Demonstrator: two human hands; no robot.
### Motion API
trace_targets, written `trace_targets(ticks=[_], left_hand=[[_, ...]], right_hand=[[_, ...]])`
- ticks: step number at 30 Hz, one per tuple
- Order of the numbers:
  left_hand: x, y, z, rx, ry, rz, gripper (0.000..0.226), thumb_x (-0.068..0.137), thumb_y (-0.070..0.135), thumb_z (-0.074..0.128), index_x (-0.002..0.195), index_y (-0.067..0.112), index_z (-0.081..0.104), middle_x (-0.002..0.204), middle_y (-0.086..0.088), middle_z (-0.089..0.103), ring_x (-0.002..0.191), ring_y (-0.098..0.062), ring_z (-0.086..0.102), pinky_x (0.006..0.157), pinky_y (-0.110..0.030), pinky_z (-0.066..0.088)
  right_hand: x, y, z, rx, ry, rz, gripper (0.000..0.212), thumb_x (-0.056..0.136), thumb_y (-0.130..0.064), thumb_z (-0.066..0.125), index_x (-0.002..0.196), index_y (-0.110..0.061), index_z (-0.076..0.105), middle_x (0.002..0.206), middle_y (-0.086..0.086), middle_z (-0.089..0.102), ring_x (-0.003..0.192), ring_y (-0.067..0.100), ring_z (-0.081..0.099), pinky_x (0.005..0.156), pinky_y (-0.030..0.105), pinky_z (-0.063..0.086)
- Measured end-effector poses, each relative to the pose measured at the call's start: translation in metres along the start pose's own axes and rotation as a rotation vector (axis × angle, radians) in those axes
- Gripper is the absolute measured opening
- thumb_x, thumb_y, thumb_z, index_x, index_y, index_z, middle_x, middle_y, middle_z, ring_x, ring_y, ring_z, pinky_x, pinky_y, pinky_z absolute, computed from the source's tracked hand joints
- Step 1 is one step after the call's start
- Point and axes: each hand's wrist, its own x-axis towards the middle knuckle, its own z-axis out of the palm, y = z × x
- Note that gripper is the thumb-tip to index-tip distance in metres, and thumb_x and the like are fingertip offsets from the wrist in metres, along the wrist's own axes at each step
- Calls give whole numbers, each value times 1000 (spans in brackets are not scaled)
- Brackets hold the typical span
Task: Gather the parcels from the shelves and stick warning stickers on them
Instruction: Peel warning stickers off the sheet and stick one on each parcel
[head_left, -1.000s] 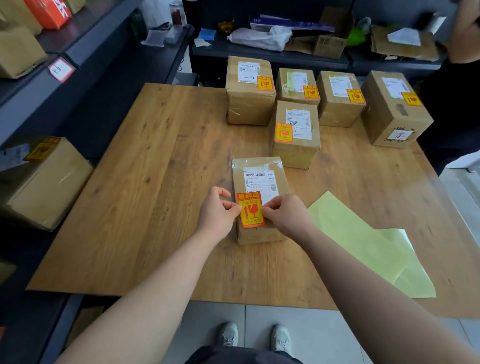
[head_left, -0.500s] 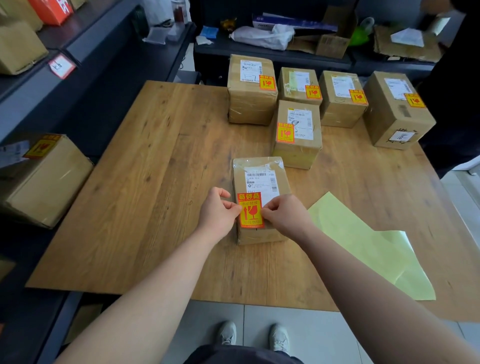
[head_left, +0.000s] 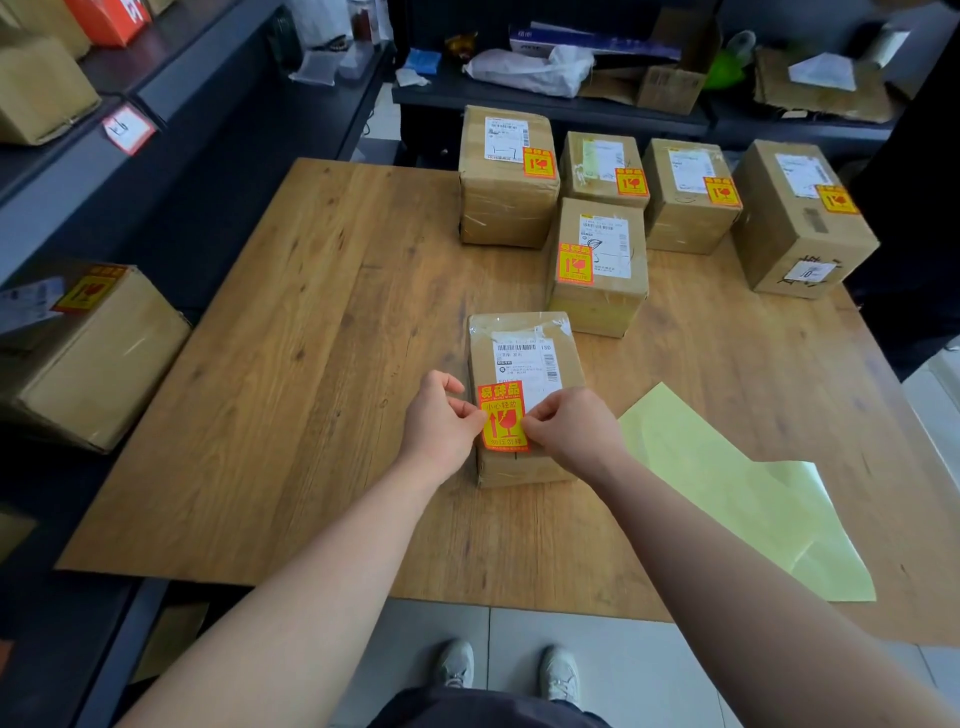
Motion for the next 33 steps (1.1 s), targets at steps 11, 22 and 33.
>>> trace_targets(ticks=[11, 22, 33], left_hand=[[-11, 1, -1, 166, 42, 221, 20, 83, 9, 70, 88, 23, 57, 97, -1, 57, 71, -6, 54, 63, -14, 40], [-8, -18, -14, 276, -206, 193, 54, 88, 35, 66, 137, 44, 45, 115, 0, 39, 112, -24, 47, 102, -40, 42], [-5, -29, -15, 294, -360, 151, 63, 93, 41, 55, 144, 54, 19, 122, 4, 33, 125, -24, 36, 110, -44, 32]], right_hand=[[-5, 2, 0, 4, 87, -40, 10, 80, -31, 67, 86, -23, 64, 79, -10, 63, 73, 11, 60, 58, 27, 48], [-2, 25, 6, -398, 43, -456, 50, 95, -50, 43, 143, -33, 40, 135, 3, 37, 117, 24, 39, 97, 37, 34], [-1, 29, 8, -555, -92, -677, 70, 92, -54, 0, 153, -21, 9, 160, -5, 2, 147, 13, -4, 120, 36, 3]])
